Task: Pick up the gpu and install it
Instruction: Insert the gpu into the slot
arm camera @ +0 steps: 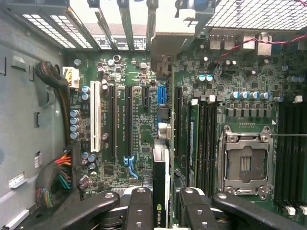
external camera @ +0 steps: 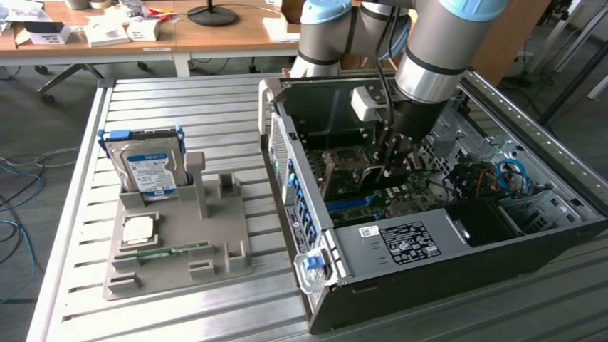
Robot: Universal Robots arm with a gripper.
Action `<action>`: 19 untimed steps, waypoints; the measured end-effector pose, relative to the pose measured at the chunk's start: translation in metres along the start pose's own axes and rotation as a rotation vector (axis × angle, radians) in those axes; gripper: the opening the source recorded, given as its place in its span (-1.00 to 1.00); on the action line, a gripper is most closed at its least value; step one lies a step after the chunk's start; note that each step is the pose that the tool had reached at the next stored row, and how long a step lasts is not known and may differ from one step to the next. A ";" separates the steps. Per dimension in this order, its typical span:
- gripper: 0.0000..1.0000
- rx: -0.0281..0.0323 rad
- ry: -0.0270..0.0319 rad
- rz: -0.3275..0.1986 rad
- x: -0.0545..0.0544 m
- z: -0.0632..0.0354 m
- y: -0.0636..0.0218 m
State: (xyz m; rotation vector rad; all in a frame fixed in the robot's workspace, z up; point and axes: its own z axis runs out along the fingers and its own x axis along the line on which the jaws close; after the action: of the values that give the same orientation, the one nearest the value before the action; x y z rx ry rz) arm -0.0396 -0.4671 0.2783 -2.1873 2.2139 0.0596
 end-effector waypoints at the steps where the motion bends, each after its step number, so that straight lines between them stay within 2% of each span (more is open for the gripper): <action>1: -0.47 0.0000 0.0001 0.000 0.000 0.0001 0.0004; 19: -0.47 0.0003 0.0000 -0.004 0.000 0.0032 0.0051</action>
State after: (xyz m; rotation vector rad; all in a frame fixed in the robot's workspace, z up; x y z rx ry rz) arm -0.0447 -0.4671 0.2751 -2.1916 2.2091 0.0592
